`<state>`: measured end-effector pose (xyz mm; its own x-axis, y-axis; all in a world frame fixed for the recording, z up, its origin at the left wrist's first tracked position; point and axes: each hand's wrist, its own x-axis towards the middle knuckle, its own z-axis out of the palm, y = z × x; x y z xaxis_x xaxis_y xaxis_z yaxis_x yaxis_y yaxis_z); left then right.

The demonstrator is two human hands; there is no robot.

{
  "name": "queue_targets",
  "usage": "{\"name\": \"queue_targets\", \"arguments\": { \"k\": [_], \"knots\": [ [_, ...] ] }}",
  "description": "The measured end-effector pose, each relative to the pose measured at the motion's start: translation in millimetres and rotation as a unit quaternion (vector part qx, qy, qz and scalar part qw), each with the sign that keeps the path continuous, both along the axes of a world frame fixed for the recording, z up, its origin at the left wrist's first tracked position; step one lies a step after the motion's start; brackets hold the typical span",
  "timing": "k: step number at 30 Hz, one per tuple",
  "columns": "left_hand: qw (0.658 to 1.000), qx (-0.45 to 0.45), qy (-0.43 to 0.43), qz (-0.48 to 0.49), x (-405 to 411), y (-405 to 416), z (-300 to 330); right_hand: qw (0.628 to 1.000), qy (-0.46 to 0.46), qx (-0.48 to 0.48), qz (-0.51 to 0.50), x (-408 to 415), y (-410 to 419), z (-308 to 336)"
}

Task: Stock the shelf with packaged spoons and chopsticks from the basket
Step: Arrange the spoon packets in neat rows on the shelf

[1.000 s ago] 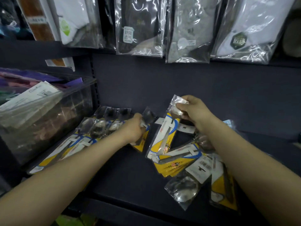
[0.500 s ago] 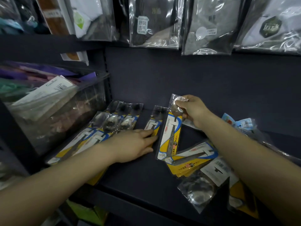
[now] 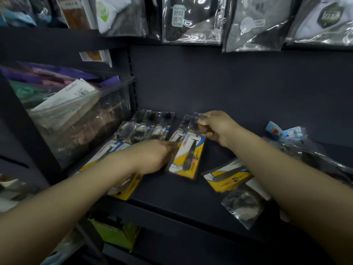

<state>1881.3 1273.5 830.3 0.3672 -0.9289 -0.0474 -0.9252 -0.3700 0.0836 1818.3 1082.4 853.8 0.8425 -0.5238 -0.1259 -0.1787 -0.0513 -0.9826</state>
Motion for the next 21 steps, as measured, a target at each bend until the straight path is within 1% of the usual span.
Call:
{"name": "queue_targets", "arguments": {
  "k": [1,2,3,4,5,6,7,8,9,10,11,12,13,14,15,19,21],
  "knots": [
    [0.995,-0.036,0.09,0.026,5,6,3,1.0,0.01,0.0,0.011,4,8,-4],
    [0.981,-0.084,0.171,0.047,8,14,6,1.0,0.016,0.001,0.018,7,17,-7],
    [0.962,-0.139,0.226,0.064,10,24,7,1.0,0.016,0.006,0.021,11,24,-10],
    [0.948,-0.193,0.244,0.069,11,35,6,0.999,0.02,0.005,0.025,13,30,-12],
    [0.944,-0.224,0.232,0.066,8,45,6,0.999,0.025,-0.003,0.033,15,36,-13],
    [0.949,-0.23,0.212,0.048,4,55,4,0.998,0.031,-0.016,0.044,16,40,-14],
    [0.957,-0.211,0.196,0.019,-1,63,2,0.998,0.036,-0.035,0.049,17,45,-16],
    [0.969,-0.169,0.18,-0.011,-8,70,0,0.996,0.043,-0.059,0.054,20,48,-18],
    [0.979,-0.123,0.156,-0.032,-14,76,-3,0.992,0.049,-0.1,0.052,21,54,-19],
    [0.989,-0.08,0.113,-0.051,-19,79,-8,0.982,0.062,-0.172,0.045,24,56,-21],
    [0.995,-0.048,0.052,-0.066,-19,82,-14,0.959,0.092,-0.265,0.042,25,57,-22],
    [0.996,-0.036,-0.002,-0.083,-21,85,-19,0.923,0.135,-0.359,0.036,26,58,-22],
    [0.995,-0.034,-0.035,-0.091,-21,86,-22,0.889,0.172,-0.424,0.031,26,58,-21],
    [0.994,-0.03,-0.046,-0.095,-23,88,-23,0.875,0.197,-0.441,0.034,24,60,-19],
    [0.994,-0.024,-0.041,-0.095,-23,88,-23,0.871,0.209,-0.443,0.044,24,61,-16],
    [0.994,-0.034,-0.017,-0.106,-22,88,-21,0.851,0.219,-0.469,0.09,24,68,-15],
    [0.994,-0.03,-0.019,-0.103,-24,87,-19,0.848,0.219,-0.474,0.088,31,68,-17]
  ]
}}
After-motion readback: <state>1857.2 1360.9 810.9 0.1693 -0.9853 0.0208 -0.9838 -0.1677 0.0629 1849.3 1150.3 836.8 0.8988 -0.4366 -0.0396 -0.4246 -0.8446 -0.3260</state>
